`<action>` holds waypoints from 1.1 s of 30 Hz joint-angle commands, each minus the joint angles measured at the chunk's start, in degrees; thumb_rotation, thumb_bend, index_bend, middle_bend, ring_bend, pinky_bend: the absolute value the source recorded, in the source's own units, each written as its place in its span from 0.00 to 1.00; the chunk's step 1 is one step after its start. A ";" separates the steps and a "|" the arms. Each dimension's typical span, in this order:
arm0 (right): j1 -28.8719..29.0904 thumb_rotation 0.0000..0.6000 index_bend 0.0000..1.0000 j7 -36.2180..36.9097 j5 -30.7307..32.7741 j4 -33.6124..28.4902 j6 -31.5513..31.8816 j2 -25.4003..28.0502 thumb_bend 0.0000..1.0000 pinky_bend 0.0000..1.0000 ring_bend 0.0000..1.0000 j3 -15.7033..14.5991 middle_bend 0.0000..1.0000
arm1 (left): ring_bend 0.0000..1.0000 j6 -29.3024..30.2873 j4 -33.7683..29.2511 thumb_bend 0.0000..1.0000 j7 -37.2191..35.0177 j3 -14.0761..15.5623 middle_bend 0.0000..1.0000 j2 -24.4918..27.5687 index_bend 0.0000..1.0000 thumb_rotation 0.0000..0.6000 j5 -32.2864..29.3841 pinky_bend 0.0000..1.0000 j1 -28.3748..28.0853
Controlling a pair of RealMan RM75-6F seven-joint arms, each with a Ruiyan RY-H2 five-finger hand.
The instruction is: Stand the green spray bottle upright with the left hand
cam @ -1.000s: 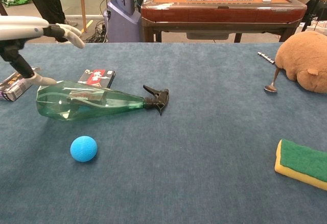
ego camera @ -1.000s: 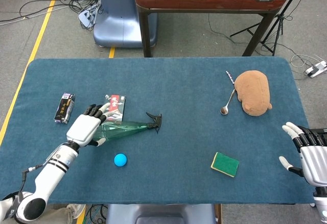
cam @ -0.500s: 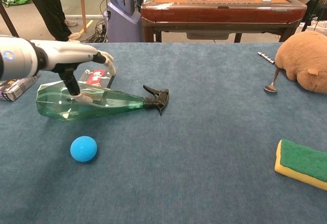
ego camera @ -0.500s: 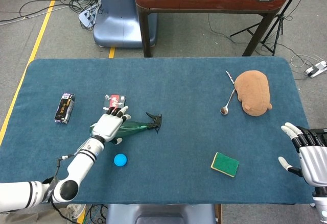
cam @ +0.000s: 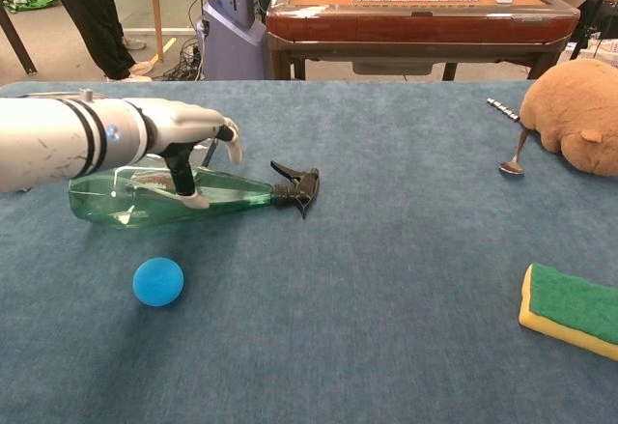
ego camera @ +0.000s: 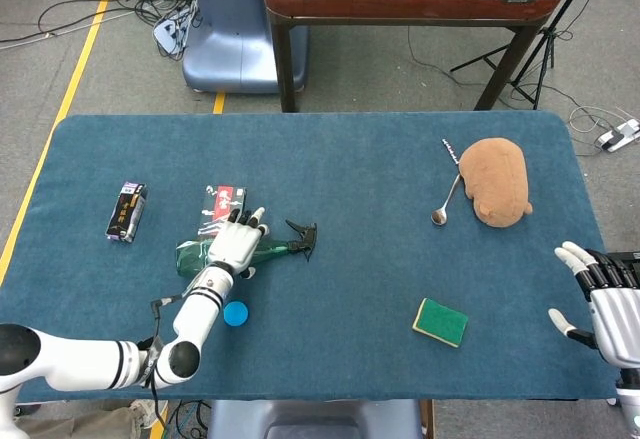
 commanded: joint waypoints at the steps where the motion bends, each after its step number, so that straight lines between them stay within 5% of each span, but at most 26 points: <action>1: 0.01 1.00 0.19 0.08 0.07 0.02 -0.04 0.08 0.19 0.18 0.12 0.03 0.18 | 0.00 0.66 1.87 0.26 1.30 -0.21 0.00 -1.58 0.25 1.00 -2.60 0.00 -1.36; 17: 0.31 1.00 0.19 0.85 0.50 0.61 -0.75 0.17 0.20 0.18 0.12 0.08 0.18 | 0.00 2.22 7.75 0.26 4.43 -1.43 0.00 -7.25 0.28 1.00 -9.49 0.00 -4.66; 33: 0.09 1.00 0.19 0.87 0.65 0.48 -0.45 0.36 0.19 0.18 0.12 0.07 0.18 | 0.00 3.70 9.99 0.28 2.32 -1.26 0.01 -9.50 0.44 1.00 -2.43 0.00 -2.97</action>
